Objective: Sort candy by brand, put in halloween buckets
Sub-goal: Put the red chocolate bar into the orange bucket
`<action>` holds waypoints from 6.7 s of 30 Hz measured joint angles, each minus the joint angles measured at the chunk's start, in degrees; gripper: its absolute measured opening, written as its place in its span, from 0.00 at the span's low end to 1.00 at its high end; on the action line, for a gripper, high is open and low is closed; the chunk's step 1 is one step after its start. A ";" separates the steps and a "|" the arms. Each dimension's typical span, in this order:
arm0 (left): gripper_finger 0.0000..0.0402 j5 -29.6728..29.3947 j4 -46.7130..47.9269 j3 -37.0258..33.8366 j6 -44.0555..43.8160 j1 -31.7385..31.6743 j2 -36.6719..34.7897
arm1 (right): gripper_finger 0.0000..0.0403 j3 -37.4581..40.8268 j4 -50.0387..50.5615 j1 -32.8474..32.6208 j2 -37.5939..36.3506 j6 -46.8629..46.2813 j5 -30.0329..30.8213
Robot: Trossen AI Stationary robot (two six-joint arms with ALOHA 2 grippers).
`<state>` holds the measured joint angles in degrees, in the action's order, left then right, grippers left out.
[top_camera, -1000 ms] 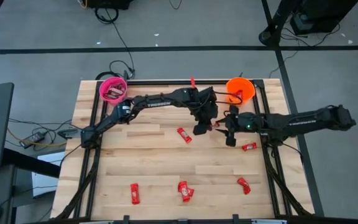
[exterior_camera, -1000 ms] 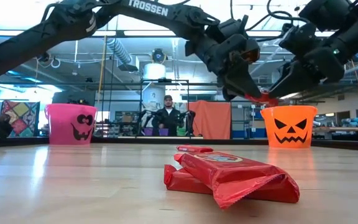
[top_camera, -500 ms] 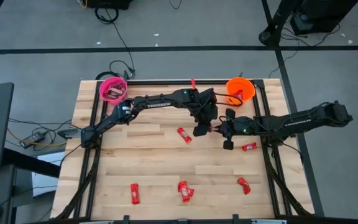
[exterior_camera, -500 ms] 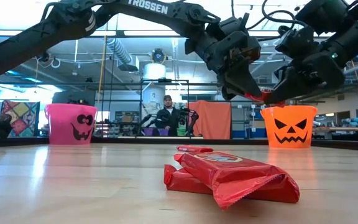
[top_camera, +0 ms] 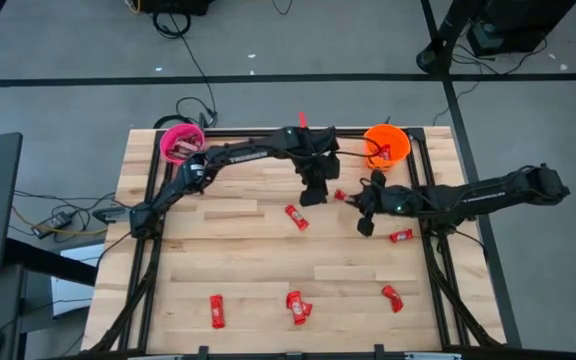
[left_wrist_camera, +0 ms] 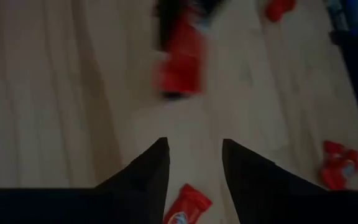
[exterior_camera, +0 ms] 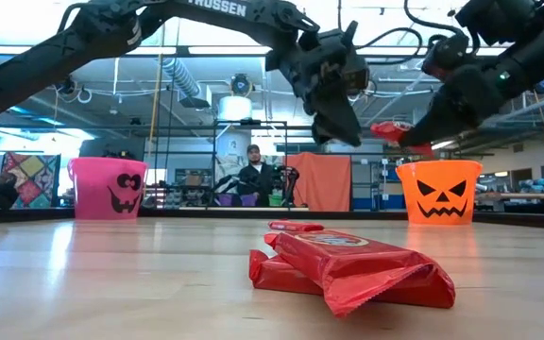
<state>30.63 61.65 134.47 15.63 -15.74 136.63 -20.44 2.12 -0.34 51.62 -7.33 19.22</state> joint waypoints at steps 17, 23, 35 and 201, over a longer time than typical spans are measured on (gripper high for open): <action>0.35 -6.77 1.32 -0.07 1.64 -0.29 -10.64 | 0.12 -0.01 5.68 22.77 -10.80 1.48 23.13; 0.35 -8.55 2.26 -0.13 0.60 -0.42 -11.66 | 0.13 -0.01 8.02 33.63 -9.80 1.97 13.27; 0.35 -16.18 12.39 -0.58 -1.17 -1.95 -17.50 | 0.41 -0.01 8.38 42.54 -8.81 4.08 7.35; 0.38 -29.81 -76.91 -95.24 -28.36 13.27 -58.10 | 0.14 -3.57 14.24 15.42 -10.73 -6.03 35.25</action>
<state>0.82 -15.26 39.23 -12.73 -2.48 78.53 -24.01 16.36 15.07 40.88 -13.37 54.47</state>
